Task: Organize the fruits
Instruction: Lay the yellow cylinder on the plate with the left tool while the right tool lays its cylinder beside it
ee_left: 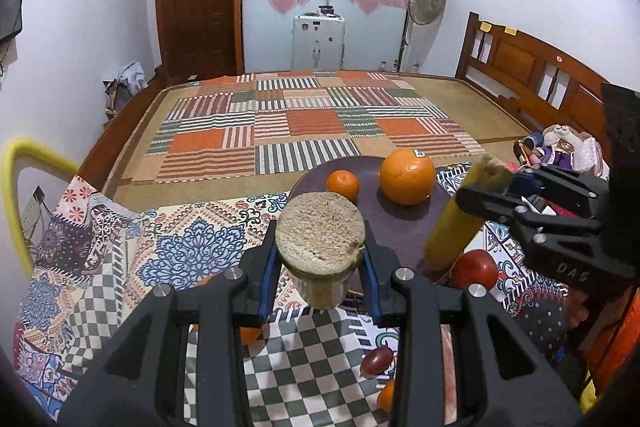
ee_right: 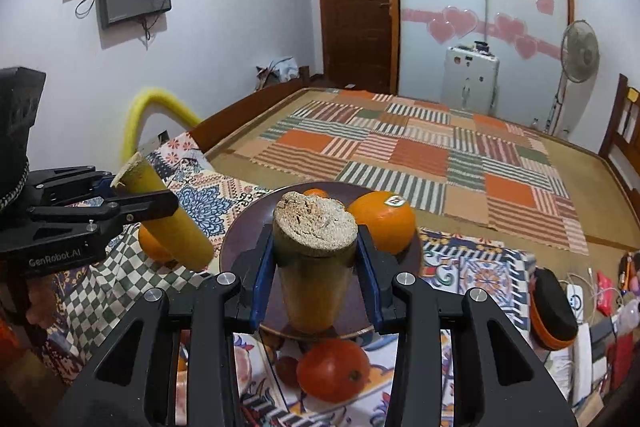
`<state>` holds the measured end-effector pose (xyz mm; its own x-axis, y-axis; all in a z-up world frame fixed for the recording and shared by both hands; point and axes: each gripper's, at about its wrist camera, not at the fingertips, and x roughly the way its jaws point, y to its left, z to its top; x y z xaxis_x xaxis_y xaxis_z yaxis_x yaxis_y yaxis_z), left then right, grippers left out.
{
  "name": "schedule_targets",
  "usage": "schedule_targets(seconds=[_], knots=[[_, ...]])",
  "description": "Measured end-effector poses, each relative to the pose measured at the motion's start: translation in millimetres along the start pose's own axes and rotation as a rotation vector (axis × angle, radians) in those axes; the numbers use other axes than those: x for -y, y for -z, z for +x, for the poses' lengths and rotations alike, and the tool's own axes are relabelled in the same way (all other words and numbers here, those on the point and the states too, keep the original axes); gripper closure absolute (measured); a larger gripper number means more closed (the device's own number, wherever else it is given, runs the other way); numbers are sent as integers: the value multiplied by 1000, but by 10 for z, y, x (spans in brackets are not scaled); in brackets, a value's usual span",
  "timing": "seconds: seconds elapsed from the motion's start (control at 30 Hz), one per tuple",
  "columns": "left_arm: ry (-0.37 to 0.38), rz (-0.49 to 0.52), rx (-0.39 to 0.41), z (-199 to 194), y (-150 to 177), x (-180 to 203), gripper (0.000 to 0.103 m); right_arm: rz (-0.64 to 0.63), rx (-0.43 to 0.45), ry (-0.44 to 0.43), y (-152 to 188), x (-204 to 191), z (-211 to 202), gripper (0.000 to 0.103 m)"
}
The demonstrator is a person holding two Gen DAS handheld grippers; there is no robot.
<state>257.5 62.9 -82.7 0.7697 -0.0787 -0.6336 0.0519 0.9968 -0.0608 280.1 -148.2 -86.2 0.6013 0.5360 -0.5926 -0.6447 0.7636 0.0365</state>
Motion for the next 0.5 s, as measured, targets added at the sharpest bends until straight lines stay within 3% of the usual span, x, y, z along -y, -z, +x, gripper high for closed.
schedule_targets(seconds=[0.5], knots=[[-13,39,-4,247,-105,117,68,-32,-62,-11,-151,-37,470,68]])
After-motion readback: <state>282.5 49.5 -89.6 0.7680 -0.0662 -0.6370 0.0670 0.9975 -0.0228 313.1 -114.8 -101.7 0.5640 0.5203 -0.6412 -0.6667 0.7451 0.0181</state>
